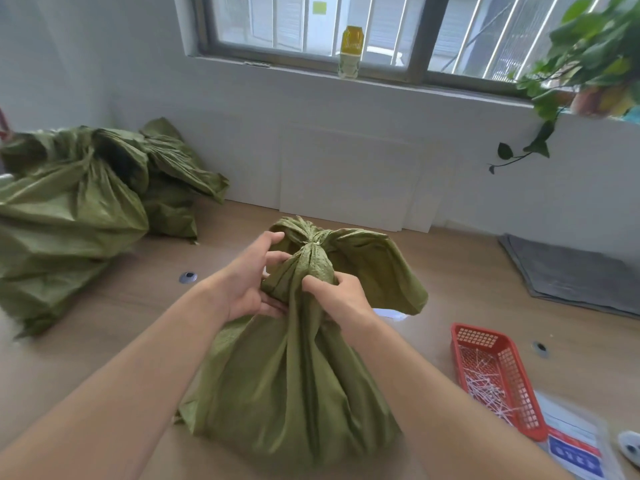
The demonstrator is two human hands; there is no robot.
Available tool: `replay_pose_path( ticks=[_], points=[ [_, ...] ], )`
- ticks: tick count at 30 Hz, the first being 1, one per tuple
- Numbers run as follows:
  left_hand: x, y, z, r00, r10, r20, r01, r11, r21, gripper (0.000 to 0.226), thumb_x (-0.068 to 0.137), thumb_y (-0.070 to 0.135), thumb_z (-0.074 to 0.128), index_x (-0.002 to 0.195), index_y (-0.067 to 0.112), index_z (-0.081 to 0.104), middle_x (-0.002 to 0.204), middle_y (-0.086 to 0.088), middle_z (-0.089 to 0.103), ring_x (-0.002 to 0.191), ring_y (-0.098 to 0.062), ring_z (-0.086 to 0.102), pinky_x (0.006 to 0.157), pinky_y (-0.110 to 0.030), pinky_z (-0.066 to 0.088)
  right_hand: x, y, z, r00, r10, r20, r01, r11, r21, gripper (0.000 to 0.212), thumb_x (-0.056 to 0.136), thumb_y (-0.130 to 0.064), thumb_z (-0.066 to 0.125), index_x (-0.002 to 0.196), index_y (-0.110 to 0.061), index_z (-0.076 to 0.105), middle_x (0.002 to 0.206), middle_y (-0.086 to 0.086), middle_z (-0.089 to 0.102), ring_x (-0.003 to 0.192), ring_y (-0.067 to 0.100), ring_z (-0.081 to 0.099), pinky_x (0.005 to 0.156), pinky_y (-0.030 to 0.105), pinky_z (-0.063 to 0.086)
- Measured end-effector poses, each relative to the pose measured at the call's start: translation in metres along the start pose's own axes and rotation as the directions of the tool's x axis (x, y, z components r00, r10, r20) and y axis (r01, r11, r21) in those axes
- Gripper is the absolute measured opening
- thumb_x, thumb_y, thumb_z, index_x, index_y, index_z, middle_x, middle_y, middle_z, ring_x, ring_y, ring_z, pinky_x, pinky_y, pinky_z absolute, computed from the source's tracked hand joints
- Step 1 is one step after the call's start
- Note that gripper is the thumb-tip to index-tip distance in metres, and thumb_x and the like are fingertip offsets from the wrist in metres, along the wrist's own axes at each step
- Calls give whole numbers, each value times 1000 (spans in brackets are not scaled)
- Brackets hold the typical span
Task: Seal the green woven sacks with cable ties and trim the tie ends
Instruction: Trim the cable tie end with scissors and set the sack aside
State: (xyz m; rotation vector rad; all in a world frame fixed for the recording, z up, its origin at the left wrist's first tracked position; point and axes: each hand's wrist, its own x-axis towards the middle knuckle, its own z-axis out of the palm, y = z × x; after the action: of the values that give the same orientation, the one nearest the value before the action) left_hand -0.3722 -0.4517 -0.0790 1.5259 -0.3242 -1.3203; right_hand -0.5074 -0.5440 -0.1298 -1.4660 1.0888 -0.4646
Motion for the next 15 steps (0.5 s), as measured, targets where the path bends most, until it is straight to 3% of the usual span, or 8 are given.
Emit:
replay_pose_path(
  ticks=[8, 12, 15],
  points=[
    [56, 75, -51, 985, 154, 77, -154, 988, -1, 49, 93, 63, 50, 99, 21, 74, 85, -15, 74, 90, -38, 71, 98, -59, 55, 65, -69, 44, 994, -16, -110, 24, 997, 70, 51, 71, -62, 68, 88, -14, 77, 84, 5, 79, 87, 28, 75, 90, 53, 60],
    [101, 110, -63, 968, 237, 86, -238, 971, 5, 47, 96, 60, 48, 103, 22, 74, 77, -4, 77, 84, -28, 73, 91, -48, 58, 115, -99, 63, 987, -56, -152, 68, 995, 76, 55, 72, -69, 66, 91, -20, 78, 88, 3, 79, 94, 29, 74, 94, 55, 59],
    [139, 139, -70, 955, 287, 71, -289, 957, 16, 48, 96, 61, 46, 106, 23, 74, 79, -1, 79, 92, -28, 72, 93, -47, 56, 161, -121, 71, 981, -87, -171, 106, 989, 102, 54, 73, -69, 66, 92, -20, 79, 91, 2, 80, 97, 28, 74, 95, 56, 58]
  ],
)
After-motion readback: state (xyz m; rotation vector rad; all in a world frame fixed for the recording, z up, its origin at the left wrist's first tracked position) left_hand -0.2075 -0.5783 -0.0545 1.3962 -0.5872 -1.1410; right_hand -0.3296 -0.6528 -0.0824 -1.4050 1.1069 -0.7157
